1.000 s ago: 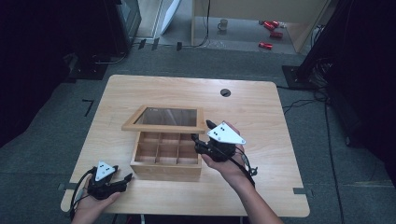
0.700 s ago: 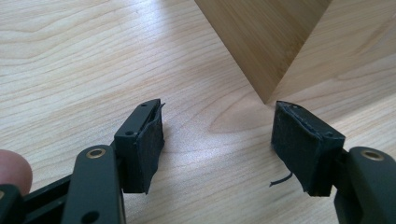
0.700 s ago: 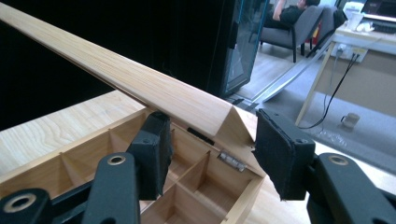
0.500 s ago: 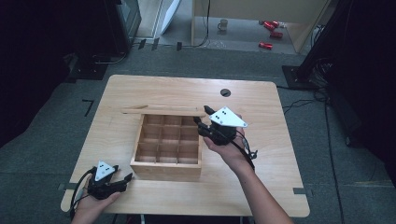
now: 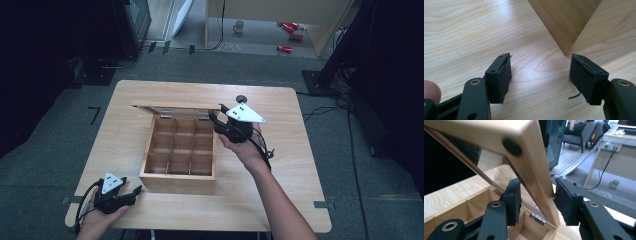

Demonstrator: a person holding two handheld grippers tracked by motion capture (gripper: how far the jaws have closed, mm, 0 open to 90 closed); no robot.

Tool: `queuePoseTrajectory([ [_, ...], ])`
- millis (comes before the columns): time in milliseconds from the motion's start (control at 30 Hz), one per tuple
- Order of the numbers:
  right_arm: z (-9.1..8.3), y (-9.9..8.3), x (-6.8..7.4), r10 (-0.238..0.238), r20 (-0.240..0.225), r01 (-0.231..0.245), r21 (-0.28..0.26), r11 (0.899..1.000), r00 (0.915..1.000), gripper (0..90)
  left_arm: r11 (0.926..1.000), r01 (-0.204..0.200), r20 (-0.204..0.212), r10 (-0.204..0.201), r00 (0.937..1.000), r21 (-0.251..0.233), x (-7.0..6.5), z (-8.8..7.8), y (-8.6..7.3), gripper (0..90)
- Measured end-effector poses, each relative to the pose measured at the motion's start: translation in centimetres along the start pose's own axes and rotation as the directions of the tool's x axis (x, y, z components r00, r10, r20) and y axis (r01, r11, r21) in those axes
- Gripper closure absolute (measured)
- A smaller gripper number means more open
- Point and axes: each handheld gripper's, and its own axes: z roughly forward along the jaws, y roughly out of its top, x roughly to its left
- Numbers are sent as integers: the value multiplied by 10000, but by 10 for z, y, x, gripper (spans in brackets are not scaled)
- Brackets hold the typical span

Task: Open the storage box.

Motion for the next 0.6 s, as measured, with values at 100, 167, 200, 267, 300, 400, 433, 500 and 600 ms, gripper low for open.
queuePoseTrajectory([
  [100,12,-2,-5,-83,73,81,176,9998,9999,569,10000,-74,2,74,10000,16,-1,0,0,327],
  [167,17,-3,-8,-34,-34,34,168,9999,10000,565,9999,-115,6,115,9999,2,-2,0,-1,321],
  [200,17,-3,-8,-34,-34,34,168,9999,10000,565,9999,-115,6,115,9999,2,-2,0,-1,319],
  [267,22,-1,-11,25,-37,-25,133,9999,10000,566,9999,-105,37,105,9999,-1,-1,0,-1,311],
  [300,23,-1,-13,66,-53,-66,116,9999,10000,567,9999,-140,42,140,9999,25,-1,0,-1,308],
  [400,26,0,-15,136,-89,-135,94,9999,9999,571,9999,-152,17,152,9999,19,-1,-1,-2,300],
  [433,30,1,-18,97,-79,-96,79,9999,9999,575,9998,-198,-21,199,9998,25,-1,-1,-3,296],
  [500,31,1,-18,126,-64,-126,38,9999,9999,578,9997,-223,-30,223,9997,28,-2,-1,-3,295],
  [600,35,3,-24,296,-208,-295,50,9996,9993,581,9997,-239,-68,239,9997,20,-2,0,-3,290],
])
